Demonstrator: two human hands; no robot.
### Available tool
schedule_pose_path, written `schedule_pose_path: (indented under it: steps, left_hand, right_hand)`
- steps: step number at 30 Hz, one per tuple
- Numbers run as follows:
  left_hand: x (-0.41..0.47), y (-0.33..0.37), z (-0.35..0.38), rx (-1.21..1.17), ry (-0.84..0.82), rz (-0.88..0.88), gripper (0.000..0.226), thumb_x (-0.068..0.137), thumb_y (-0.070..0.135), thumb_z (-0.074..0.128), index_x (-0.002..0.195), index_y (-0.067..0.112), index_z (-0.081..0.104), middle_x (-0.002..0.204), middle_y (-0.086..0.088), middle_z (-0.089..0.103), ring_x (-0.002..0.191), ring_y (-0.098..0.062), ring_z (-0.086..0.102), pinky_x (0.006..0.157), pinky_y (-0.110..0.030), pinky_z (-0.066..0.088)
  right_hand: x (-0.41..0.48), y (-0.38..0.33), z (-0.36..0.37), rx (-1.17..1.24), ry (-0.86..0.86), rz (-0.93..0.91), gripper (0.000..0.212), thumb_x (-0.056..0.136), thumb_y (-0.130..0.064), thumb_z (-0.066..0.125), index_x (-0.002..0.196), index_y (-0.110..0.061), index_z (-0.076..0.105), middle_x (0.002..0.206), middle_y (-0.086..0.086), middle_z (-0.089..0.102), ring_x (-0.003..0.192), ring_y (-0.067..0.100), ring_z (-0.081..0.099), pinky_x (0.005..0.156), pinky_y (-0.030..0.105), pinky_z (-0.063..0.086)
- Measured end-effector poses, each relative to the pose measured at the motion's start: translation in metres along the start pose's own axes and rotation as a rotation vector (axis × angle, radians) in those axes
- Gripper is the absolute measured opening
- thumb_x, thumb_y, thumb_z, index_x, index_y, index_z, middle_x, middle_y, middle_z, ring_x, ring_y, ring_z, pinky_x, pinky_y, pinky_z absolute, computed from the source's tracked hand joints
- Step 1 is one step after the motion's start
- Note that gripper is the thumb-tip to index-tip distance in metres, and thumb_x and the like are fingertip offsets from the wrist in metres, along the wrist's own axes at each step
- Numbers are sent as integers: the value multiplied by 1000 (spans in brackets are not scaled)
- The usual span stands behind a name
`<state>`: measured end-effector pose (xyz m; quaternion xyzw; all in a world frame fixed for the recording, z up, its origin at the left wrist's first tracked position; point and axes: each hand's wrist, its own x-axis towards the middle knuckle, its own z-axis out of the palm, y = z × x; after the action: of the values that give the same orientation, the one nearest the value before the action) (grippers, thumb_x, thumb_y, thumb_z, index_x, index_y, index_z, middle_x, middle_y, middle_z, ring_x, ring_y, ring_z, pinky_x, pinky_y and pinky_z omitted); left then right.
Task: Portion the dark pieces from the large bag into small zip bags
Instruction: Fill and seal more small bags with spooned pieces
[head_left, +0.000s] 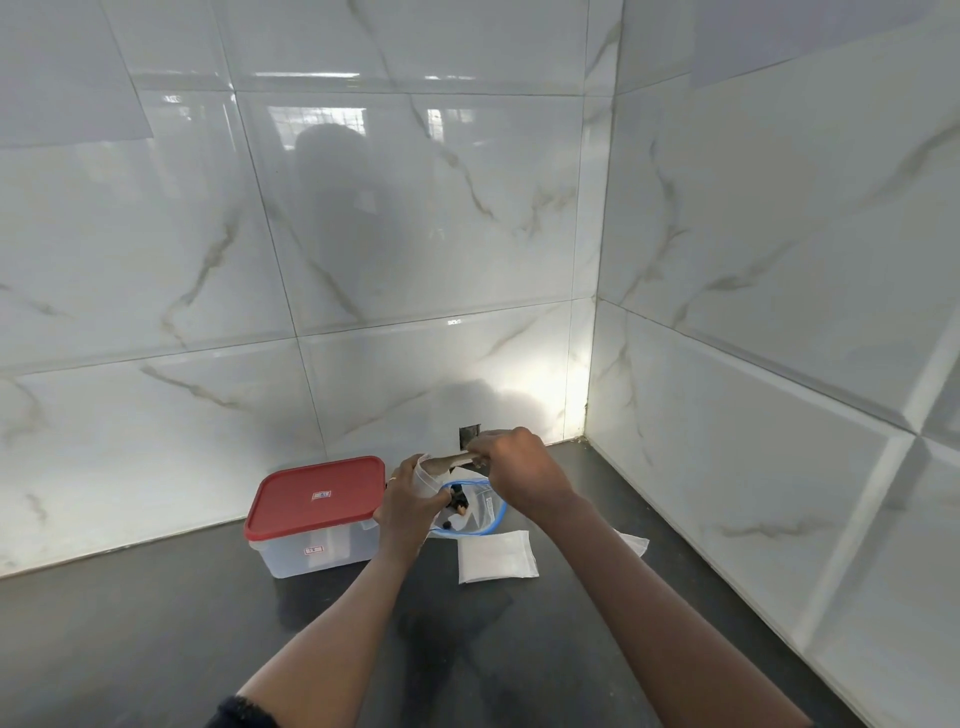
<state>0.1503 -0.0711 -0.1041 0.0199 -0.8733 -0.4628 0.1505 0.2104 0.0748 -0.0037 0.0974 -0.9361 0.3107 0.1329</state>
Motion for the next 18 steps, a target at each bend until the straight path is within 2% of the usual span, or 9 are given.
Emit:
schedule_pose_path:
  steps: [3,5,7,9,12,14,15,16,18]
  left_hand:
    - [-1,1,1,3,-7,-5,60,74,24,74,128,17,49,122,-5,58,109,-27,54,91,-46,46]
    - [-1,2,0,-17,-6,-4,58,74,23,75,126,17,50,119,-6,60,105,-26,55,89,-45,48]
    - [-1,4,0,-28,-1,-8,57,73,24,75,124,18,52,116,-4,61,104,-25,55,88,-44,48]
    - [-1,3,-1,-36,-9,-17,58,71,28,76,123,18,52,115,-4,61,104,-26,56,88,-45,48]
    - [-4,1,-2,-85,-28,-11,66,59,40,69,120,19,54,112,-3,62,102,-26,57,87,-45,49]
    - [-7,1,-4,-110,-44,-1,71,54,45,66,119,19,54,109,-1,62,99,-24,57,87,-43,50]
    - [-9,0,-4,-121,-46,4,74,51,48,65,118,19,55,107,0,62,97,-23,58,86,-41,50]
    - [-11,-1,-4,-131,-48,8,76,48,50,65,117,19,55,104,1,63,95,-22,58,85,-39,50]
    - [-15,-4,-4,-140,-70,18,70,52,42,71,117,18,55,104,1,63,95,-22,58,84,-34,48]
  right_hand:
    - [-2,1,-3,-84,45,17,33,78,8,45,97,-4,69,89,14,68,80,32,61,62,30,41]
    - [0,4,-13,-40,108,198,35,79,5,42,99,-4,70,93,17,67,83,33,64,67,29,48]
    - [4,14,-26,45,117,366,27,79,3,44,84,1,70,86,18,67,80,31,66,71,29,54]
    - [4,23,-33,82,90,464,20,82,0,48,63,-5,51,72,12,56,69,24,60,64,25,52]
    - [-4,32,-26,174,9,547,13,89,-4,50,77,-9,50,72,6,48,66,20,59,66,28,58]
    - [-8,29,-11,203,-30,600,10,89,-6,53,94,-4,62,62,1,47,55,7,58,54,17,52]
    - [-10,26,-2,220,-26,610,8,88,-6,56,87,-2,63,53,-1,48,53,2,59,48,13,45]
    - [-13,24,10,264,-5,642,11,85,-4,59,74,-3,59,48,-1,53,54,2,63,46,13,46]
    - [-16,27,40,344,32,650,16,80,-1,64,70,-6,53,68,12,69,74,22,73,62,28,59]
